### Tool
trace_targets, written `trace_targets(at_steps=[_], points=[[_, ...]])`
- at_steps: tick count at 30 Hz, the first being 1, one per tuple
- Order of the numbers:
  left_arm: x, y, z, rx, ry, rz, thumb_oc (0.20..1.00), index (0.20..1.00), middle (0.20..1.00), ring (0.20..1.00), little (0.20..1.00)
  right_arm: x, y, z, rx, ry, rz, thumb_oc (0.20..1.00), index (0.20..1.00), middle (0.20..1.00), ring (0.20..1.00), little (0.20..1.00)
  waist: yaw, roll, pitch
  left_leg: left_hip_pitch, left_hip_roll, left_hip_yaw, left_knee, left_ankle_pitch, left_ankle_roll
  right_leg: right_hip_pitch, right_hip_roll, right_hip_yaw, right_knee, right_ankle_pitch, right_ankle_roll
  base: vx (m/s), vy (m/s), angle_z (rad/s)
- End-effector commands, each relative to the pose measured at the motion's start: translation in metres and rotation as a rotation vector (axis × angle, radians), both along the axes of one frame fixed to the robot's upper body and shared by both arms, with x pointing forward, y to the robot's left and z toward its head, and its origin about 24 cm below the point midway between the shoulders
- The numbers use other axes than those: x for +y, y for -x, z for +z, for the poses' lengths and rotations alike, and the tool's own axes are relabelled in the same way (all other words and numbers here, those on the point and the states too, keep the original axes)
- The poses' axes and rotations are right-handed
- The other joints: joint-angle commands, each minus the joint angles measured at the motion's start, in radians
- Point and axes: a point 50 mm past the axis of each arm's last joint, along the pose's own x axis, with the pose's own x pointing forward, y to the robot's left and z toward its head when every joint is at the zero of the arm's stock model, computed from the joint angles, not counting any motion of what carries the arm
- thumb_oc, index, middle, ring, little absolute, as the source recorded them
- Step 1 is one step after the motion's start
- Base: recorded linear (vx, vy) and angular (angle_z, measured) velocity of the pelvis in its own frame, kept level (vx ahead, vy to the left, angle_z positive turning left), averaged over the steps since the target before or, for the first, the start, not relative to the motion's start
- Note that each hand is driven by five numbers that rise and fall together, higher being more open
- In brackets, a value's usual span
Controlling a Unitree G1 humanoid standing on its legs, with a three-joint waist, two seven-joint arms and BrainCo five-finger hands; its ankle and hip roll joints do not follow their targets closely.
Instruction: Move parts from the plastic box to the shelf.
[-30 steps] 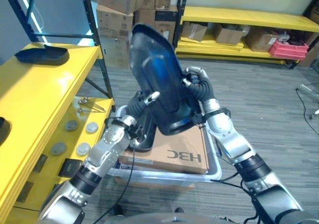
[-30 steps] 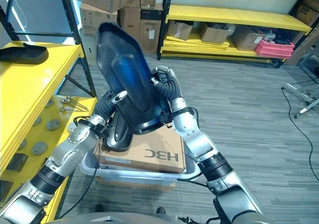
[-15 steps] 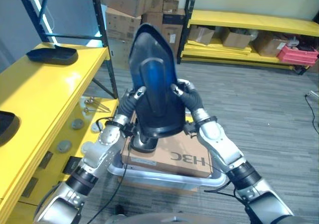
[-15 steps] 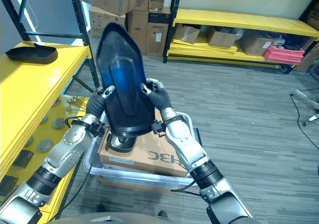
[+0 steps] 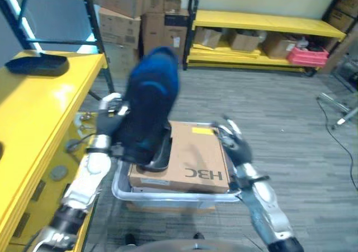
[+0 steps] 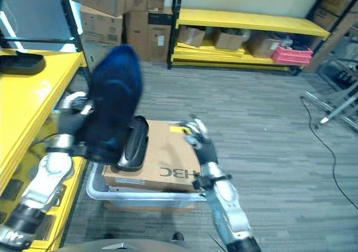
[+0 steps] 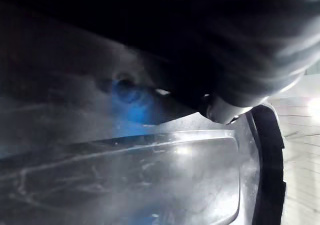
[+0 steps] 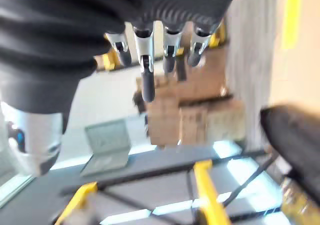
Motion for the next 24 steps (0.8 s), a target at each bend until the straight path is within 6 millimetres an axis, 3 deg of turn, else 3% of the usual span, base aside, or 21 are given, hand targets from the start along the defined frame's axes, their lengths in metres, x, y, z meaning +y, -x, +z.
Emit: trace_targets(at_steps=[1,3,4,5,6,8,11,14,16,17,20,24], points=[[-0.019,-0.008,0.044,-0.299,0.028,-0.110,0.200,0.200,0.200,0.200,0.200,-0.016,-0.005,0.013,-0.059,0.183,0.032,1.000,1.000,1.000,1.000,1.000,-0.040,0.080,-0.007,0.028,-0.044,-0.092,-0.001,-0.066,0.071,-0.028,0.079,0.140,0.090,-0.049,0.013,-0.03,-0.091,0.85],[-0.019,-0.006,0.047,-0.318,0.053,-0.134,0.200,0.200,0.200,0.200,0.200,-0.039,0.013,-0.016,0.102,0.213,-0.017,1.000,1.000,1.000,1.000,1.000,-0.065,0.078,-0.001,0.022,-0.047,-0.133,-0.001,-0.061,0.069,-0.035,0.117,0.180,0.115,-0.070,-0.005,-0.04,-0.195,1.26],[-0.019,-0.006,0.050,-0.333,0.099,-0.143,0.200,0.200,0.200,0.200,0.200,-0.048,0.024,-0.043,0.247,0.235,-0.020,1.000,1.000,1.000,1.000,1.000,-0.067,0.074,0.005,0.017,-0.045,-0.145,-0.001,-0.057,0.065,-0.032,0.128,0.171,0.116,-0.078,-0.014,-0.07,-0.276,0.70],[-0.019,-0.006,0.051,-0.341,0.123,-0.151,0.200,0.200,0.200,0.200,0.200,-0.051,0.033,-0.063,0.340,0.230,-0.013,1.000,1.000,1.000,1.000,1.000,-0.063,0.071,0.008,0.014,-0.043,-0.154,-0.001,-0.054,0.061,-0.029,0.135,0.164,0.113,-0.080,-0.022,-0.09,-0.361,0.56],[-0.022,-0.006,0.053,-0.358,0.149,-0.161,0.200,0.200,0.200,0.200,0.200,-0.052,0.049,-0.097,0.510,0.264,0.015,1.000,1.000,1.000,1.000,1.000,-0.051,0.066,0.016,0.011,-0.039,-0.175,-0.001,-0.050,0.056,-0.016,0.145,0.151,0.102,-0.085,-0.035,-0.04,-0.298,0.37],[-0.023,-0.004,0.057,-0.387,0.184,-0.185,0.200,0.200,0.200,0.200,0.200,-0.050,0.072,-0.133,0.737,0.266,0.053,1.000,1.000,1.000,1.000,1.000,-0.026,0.063,0.026,0.008,-0.033,-0.203,-0.001,-0.044,0.043,0.002,0.152,0.130,0.084,-0.086,-0.048,-0.02,-0.264,0.38],[-0.021,0.001,0.063,-0.421,0.203,-0.203,0.200,0.200,0.200,0.200,0.200,-0.047,0.101,-0.171,0.994,0.235,0.071,1.000,1.000,1.000,1.000,1.000,0.031,0.065,0.042,-0.014,-0.020,-0.252,-0.001,-0.028,0.020,0.025,0.151,0.092,0.039,-0.075,-0.057,-0.04,-0.200,0.47],[-0.017,0.007,0.071,-0.455,0.209,-0.194,0.200,0.200,0.200,0.200,0.200,-0.042,0.119,-0.192,1.187,0.193,0.048,1.000,1.000,1.000,1.000,1.000,0.092,0.077,0.075,-0.067,-0.007,-0.275,-0.001,0.006,-0.007,0.040,0.156,0.051,0.015,-0.077,-0.066,-0.11,-0.136,0.44],[-0.015,0.009,0.074,-0.454,0.208,-0.207,0.200,0.200,0.200,0.200,0.200,-0.038,0.147,-0.205,1.406,0.151,0.036,1.000,1.000,1.000,1.000,1.000,0.113,0.090,0.105,-0.100,0.034,-0.164,0.002,0.045,-0.038,0.066,0.144,-0.042,0.005,-0.080,-0.059,-0.14,-0.012,0.82],[-0.016,0.009,0.074,-0.446,0.210,-0.250,0.200,0.200,0.200,0.200,0.200,-0.038,0.169,-0.209,1.523,0.144,0.003,1.000,1.000,1.000,1.000,1.000,0.106,0.096,0.111,-0.106,0.077,-0.010,0.017,0.069,-0.055,0.082,0.124,-0.149,0.004,-0.073,-0.046,-0.11,0.064,1.63],[-0.019,0.011,0.075,-0.460,0.187,-0.223,0.200,0.200,0.200,0.200,0.200,-0.039,0.181,-0.210,1.614,0.166,0.038,1.000,1.000,1.000,1.000,1.000,0.096,0.097,0.107,-0.079,0.108,0.094,0.048,0.063,-0.054,0.086,0.102,-0.226,0.013,-0.066,-0.044,-0.08,0.148,2.35],[-0.015,0.014,0.074,-0.475,0.140,-0.129,0.200,0.200,0.200,0.200,0.200,-0.035,0.171,-0.210,1.578,0.146,0.092,1.000,1.000,1.000,1.000,1.000,0.098,0.098,0.079,-0.020,0.109,0.147,0.068,0.010,-0.041,0.080,0.063,-0.285,0.018,-0.049,-0.038,0.00,0.251,1.52]])
